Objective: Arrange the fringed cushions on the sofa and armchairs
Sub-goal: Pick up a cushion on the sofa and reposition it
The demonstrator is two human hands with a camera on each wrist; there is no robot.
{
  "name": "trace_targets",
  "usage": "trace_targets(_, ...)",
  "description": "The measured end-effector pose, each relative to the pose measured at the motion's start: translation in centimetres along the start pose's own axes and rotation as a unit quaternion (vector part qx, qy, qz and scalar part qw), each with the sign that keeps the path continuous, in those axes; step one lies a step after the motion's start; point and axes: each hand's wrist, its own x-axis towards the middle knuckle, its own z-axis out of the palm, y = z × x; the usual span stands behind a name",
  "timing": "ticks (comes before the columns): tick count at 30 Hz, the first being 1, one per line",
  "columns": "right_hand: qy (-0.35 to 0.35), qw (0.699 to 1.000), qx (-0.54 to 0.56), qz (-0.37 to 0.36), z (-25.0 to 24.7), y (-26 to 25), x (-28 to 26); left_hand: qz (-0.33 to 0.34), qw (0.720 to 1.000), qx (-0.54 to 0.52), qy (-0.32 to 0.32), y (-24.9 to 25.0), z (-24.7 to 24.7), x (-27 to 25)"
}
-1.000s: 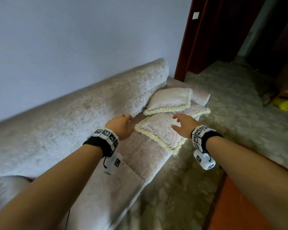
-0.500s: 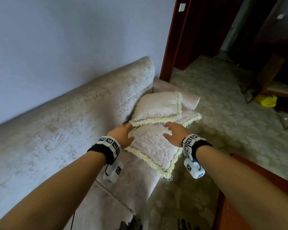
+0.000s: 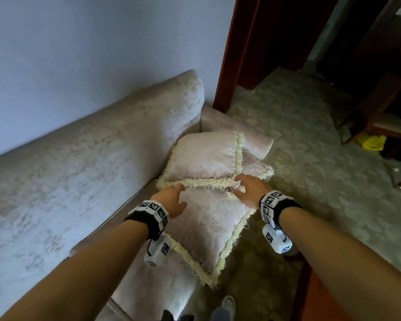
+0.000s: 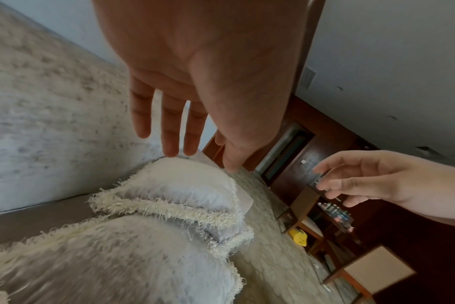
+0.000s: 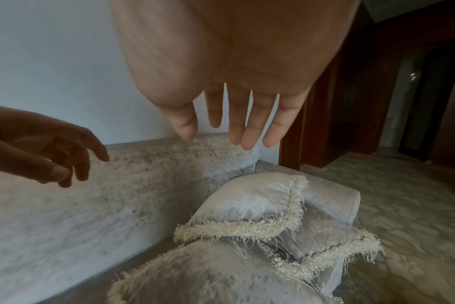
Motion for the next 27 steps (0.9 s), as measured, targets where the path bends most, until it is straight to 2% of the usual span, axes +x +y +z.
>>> trace_targets(5,-0.08,0.996,0.034,-0.028,1.3,5.6,8.8,-0.094,0.995,-0.012,-0.018,1.3,3.6,6.0)
trace_targets(11,-0.179,0.981,0.028,-0.068,5.5,9.6,16.1,-0.197,0.979,-0.025,-0.042,1.6,8.2,9.2)
trace_targets(19,-0.275,0.956,-0.012,-0.106,12.2,11.5,23.8,-0.301,0.948,-0.03,-0.102,-3.0,15.9,13.0)
trace_targets(24,-0.333,0.941,-0.021,-0.063,17.6,13.6,28.8,-0.332,0.921,-0.088,-0.184,-6.0,22.3,15.5)
trace_targets(27,-0.38,0.924,-0.039,-0.012,20.7,14.4,31.9,-0.349,0.907,-0.141,-0.187,-7.3,25.3,16.8)
